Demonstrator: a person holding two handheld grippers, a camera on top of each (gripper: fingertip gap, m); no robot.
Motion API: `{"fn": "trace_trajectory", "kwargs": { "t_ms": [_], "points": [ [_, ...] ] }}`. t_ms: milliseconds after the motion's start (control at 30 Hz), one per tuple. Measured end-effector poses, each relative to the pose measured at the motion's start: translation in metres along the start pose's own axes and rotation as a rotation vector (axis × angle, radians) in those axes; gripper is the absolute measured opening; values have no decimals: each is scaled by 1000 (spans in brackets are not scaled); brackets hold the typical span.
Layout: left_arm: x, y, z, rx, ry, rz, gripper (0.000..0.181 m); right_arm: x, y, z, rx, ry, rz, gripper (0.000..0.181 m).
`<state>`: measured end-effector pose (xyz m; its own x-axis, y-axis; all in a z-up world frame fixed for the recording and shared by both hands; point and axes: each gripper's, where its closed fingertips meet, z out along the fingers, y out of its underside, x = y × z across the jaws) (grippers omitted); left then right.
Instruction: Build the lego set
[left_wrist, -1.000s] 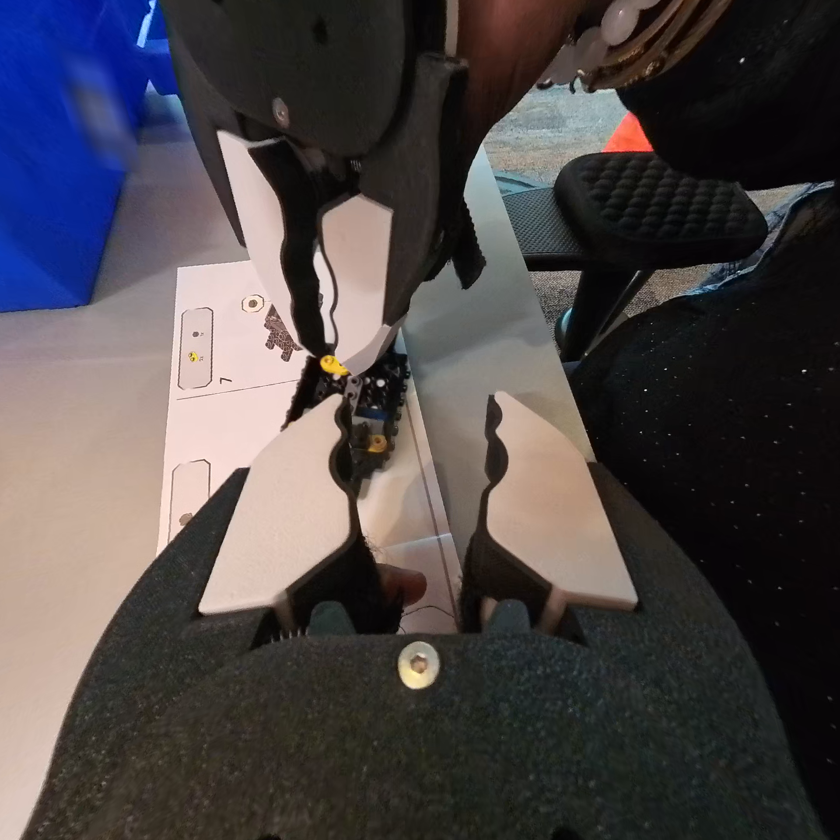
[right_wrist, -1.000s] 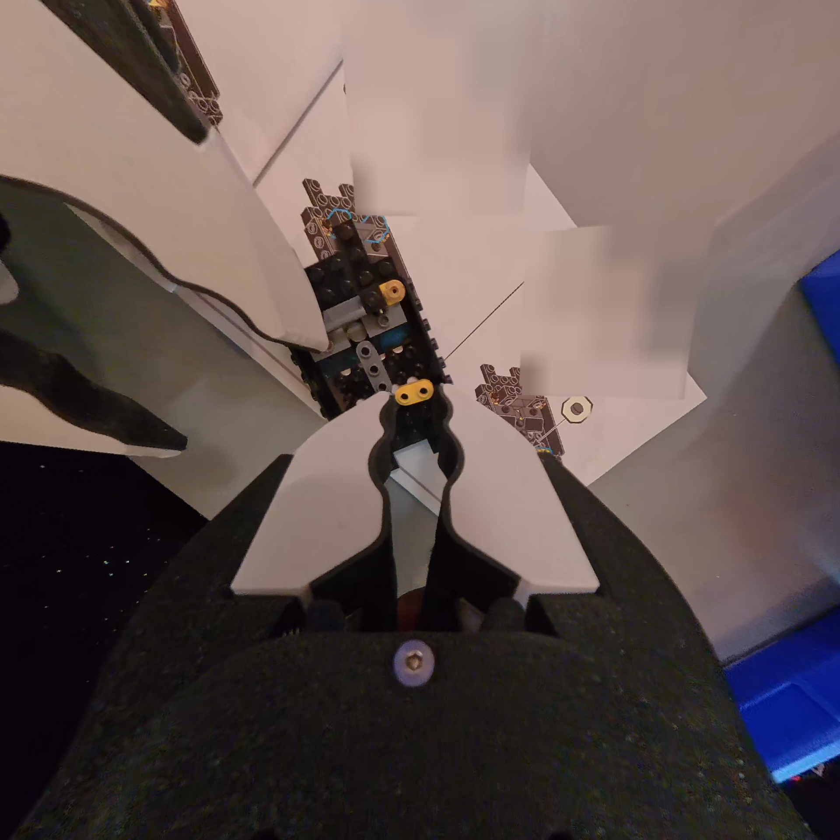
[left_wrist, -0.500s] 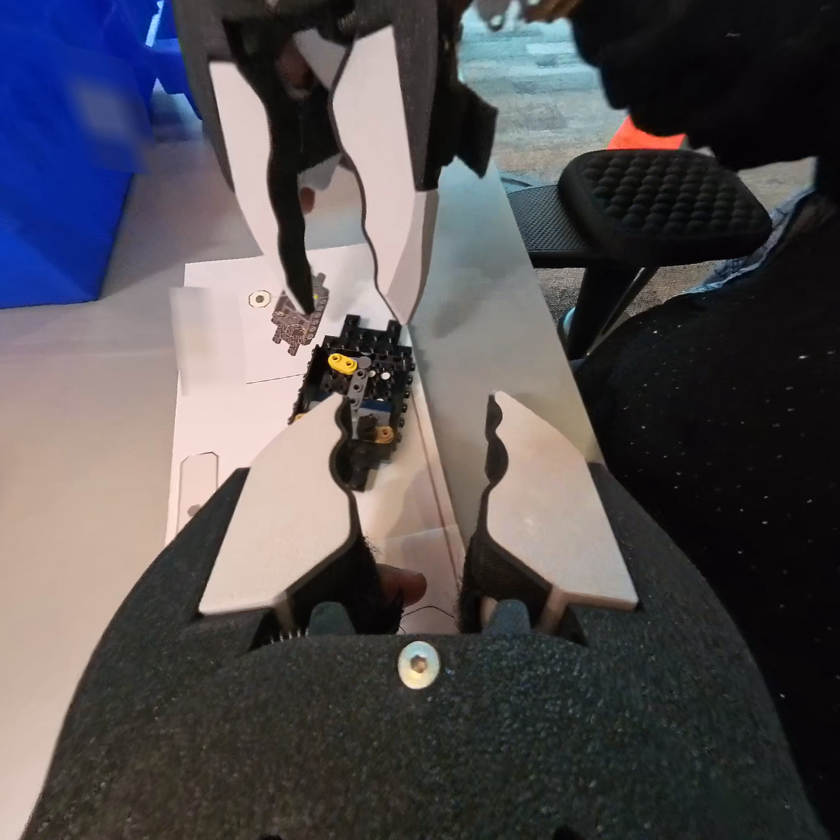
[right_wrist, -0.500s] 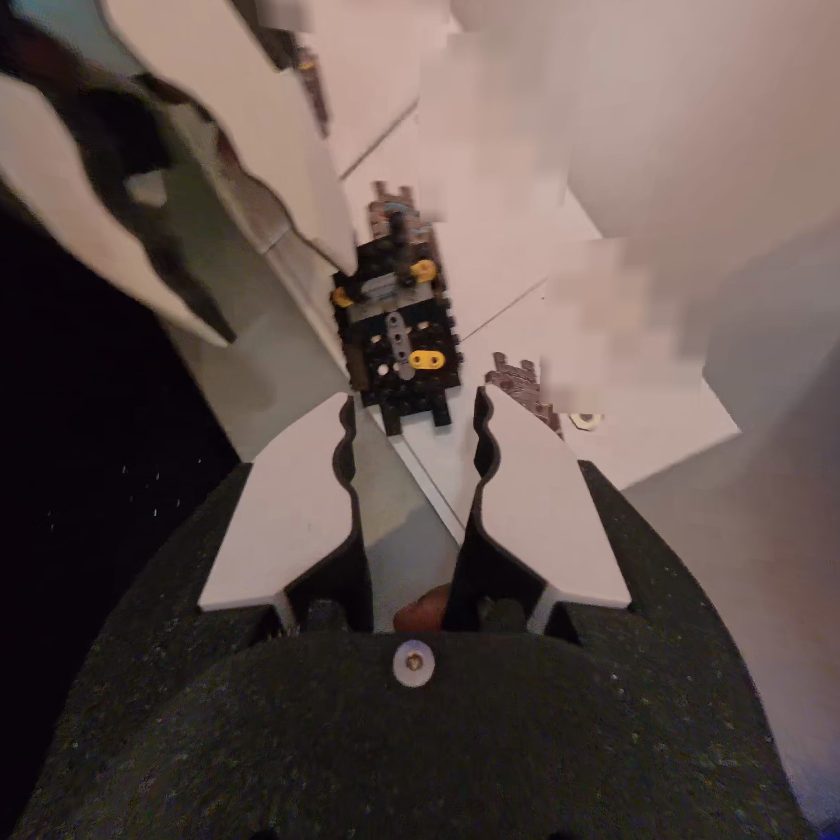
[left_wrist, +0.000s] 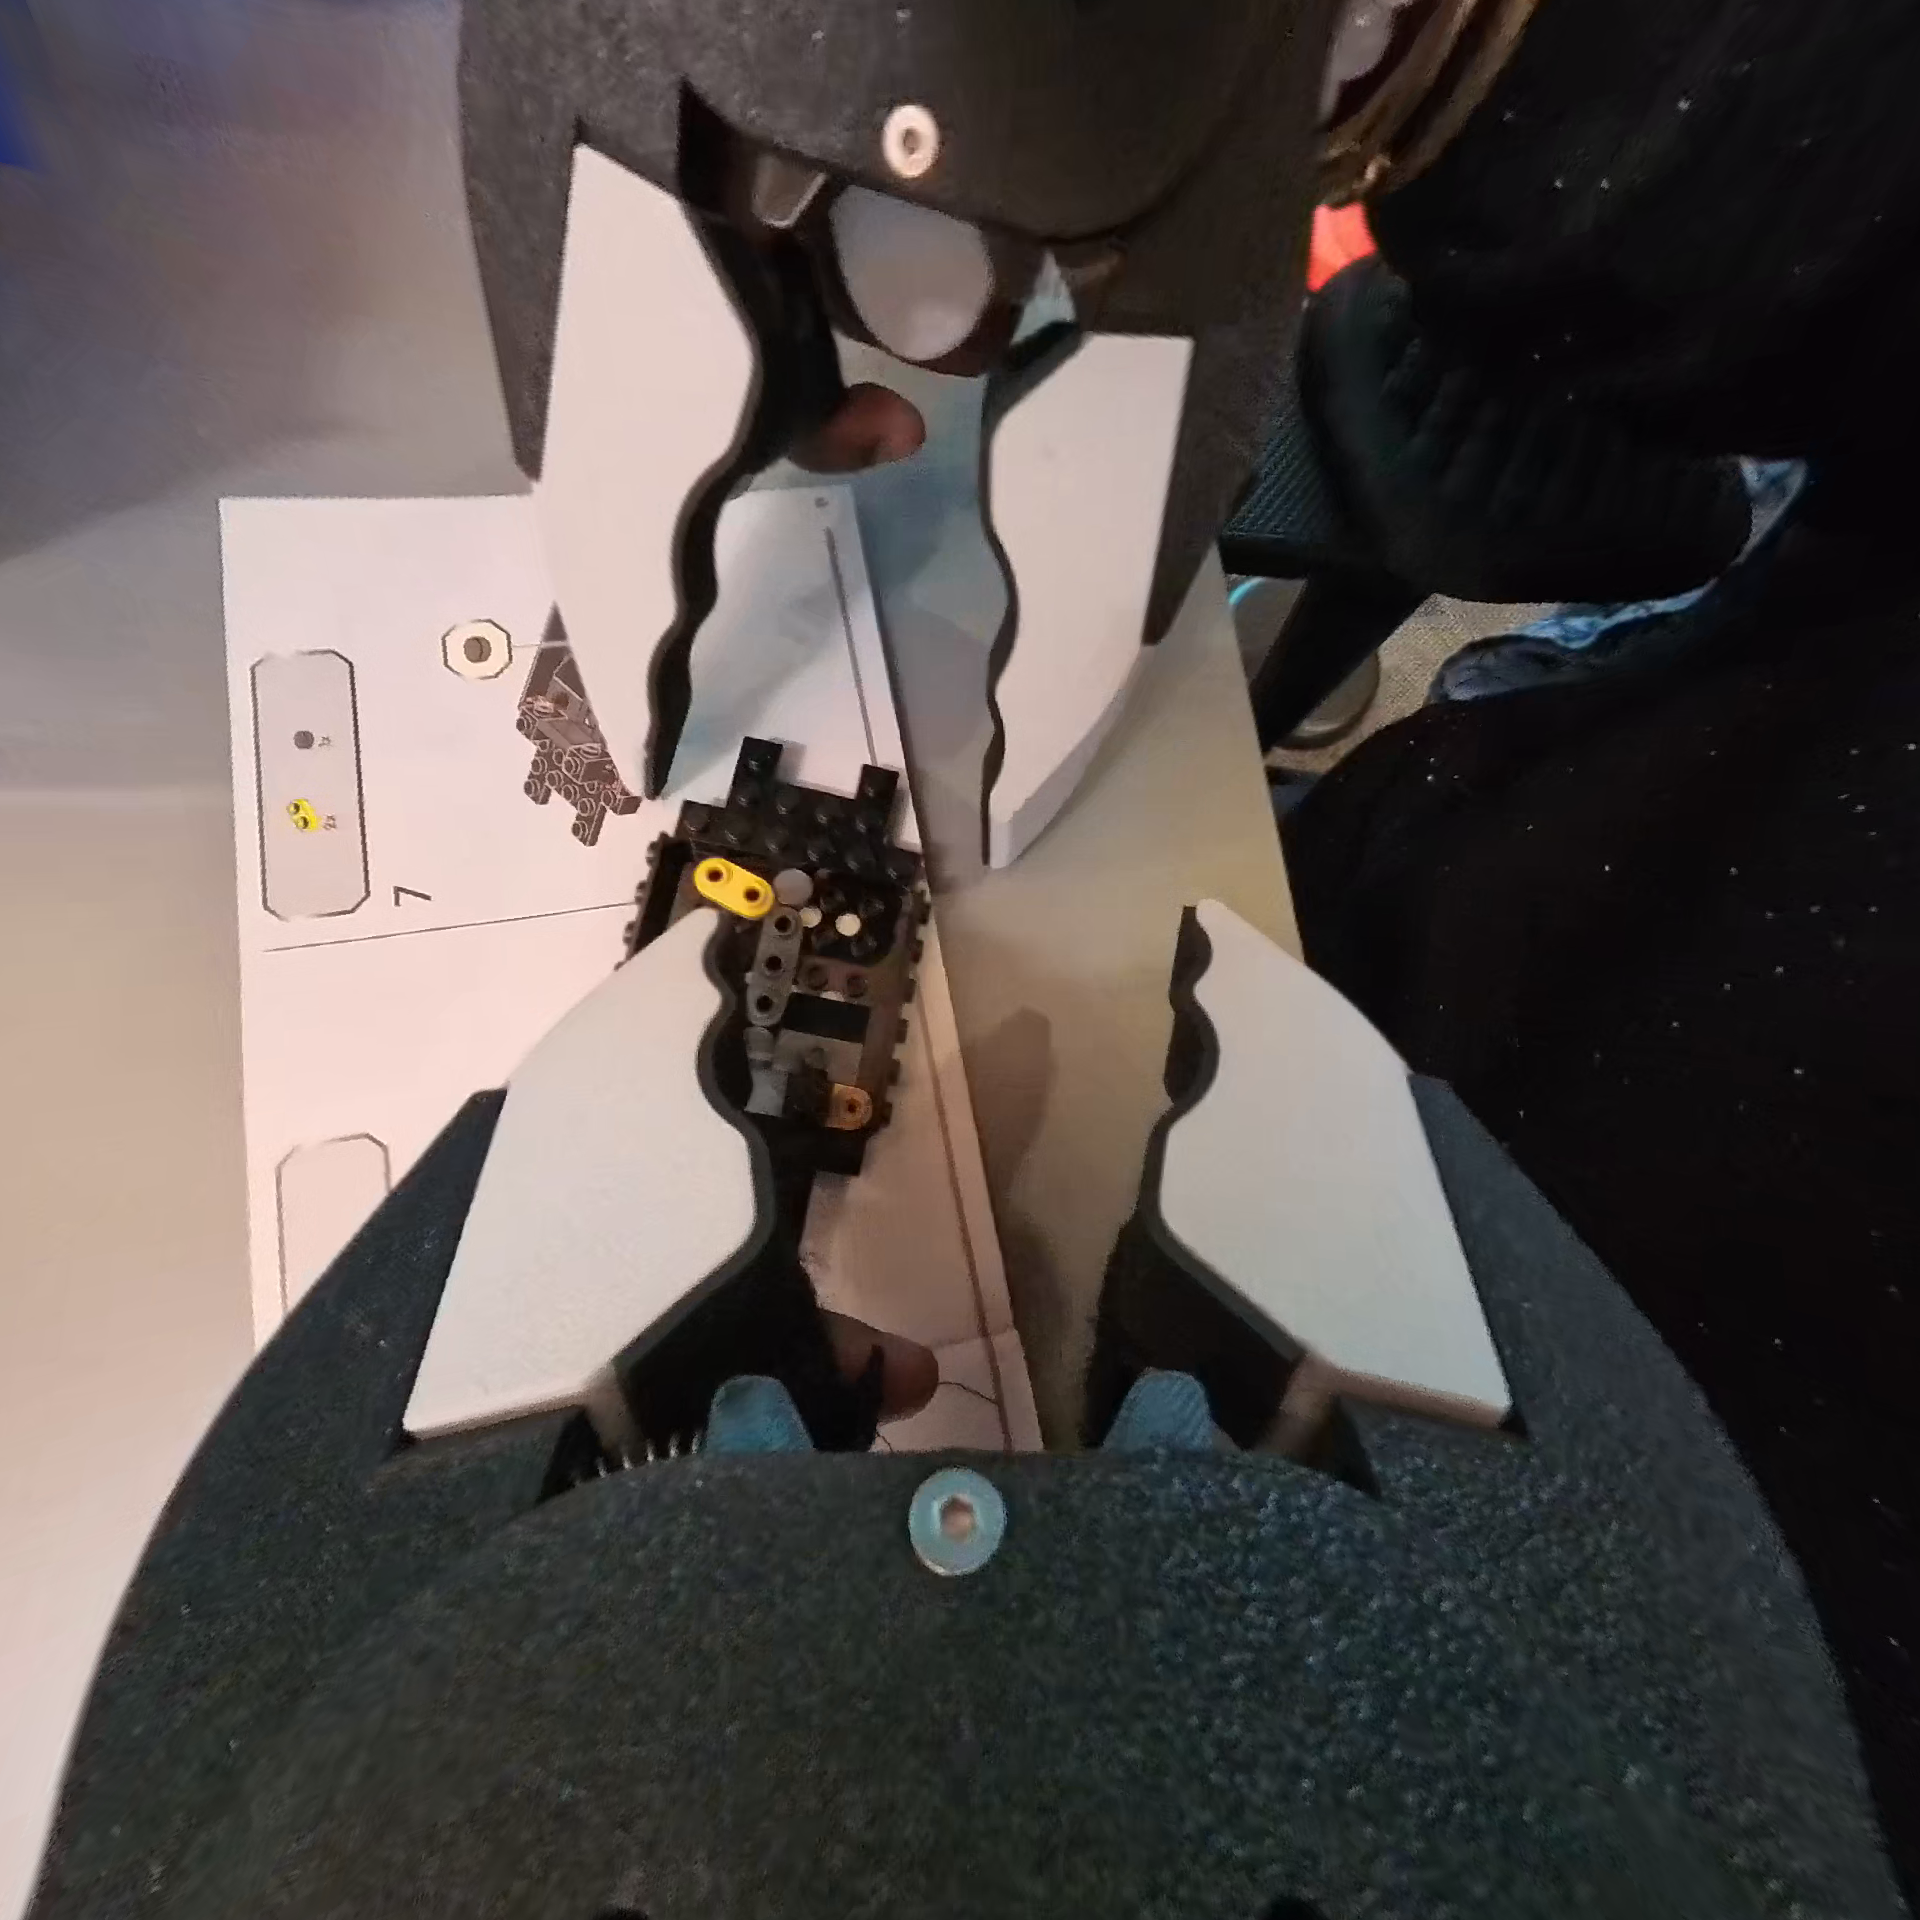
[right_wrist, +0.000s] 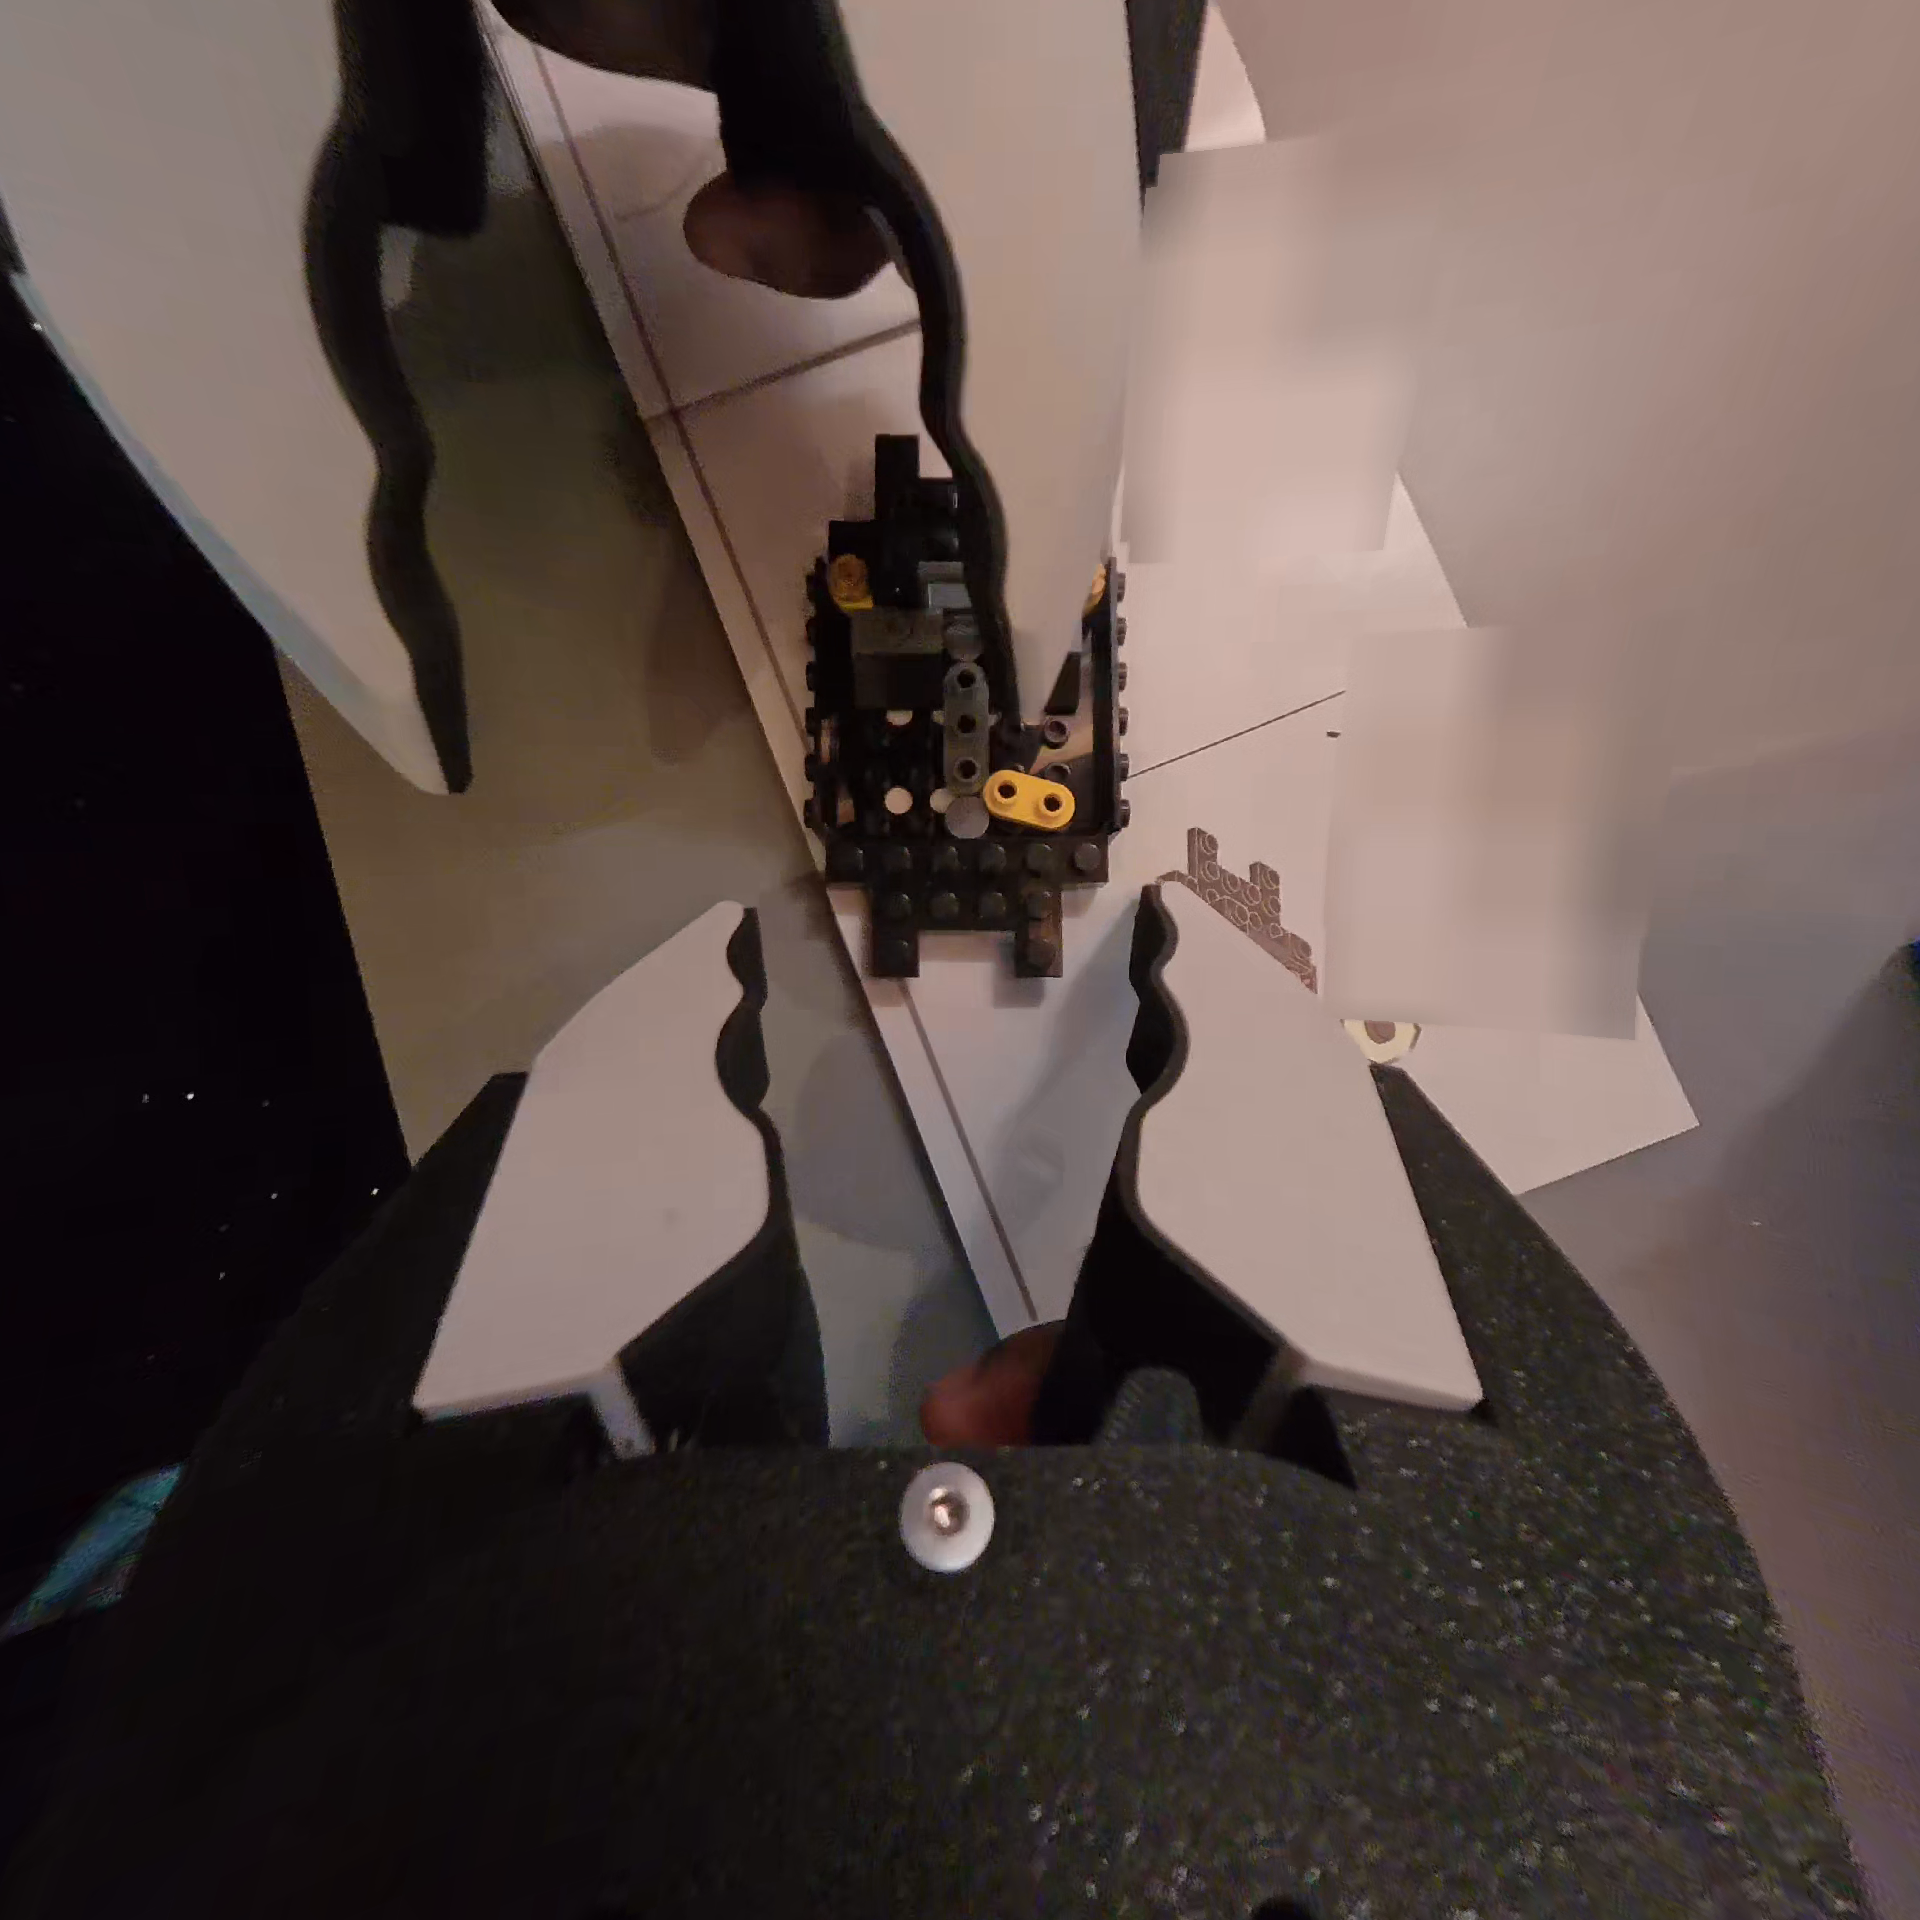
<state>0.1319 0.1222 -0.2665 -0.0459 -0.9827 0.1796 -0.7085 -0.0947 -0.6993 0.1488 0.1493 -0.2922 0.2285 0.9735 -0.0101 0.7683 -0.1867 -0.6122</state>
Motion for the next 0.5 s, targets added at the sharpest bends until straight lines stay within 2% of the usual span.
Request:
{"fn": "trace_trajectory", "kwargs": {
  "t_ms": [300, 500],
  "points": [
    [-1, 7, 12, -204, -5, -21, 81, -1, -1, 1, 55, 28, -27, 60],
    [1, 7, 15, -225, -13, -45, 83, 0, -1, 2, 87, 56, -14, 56]
  ]
}}
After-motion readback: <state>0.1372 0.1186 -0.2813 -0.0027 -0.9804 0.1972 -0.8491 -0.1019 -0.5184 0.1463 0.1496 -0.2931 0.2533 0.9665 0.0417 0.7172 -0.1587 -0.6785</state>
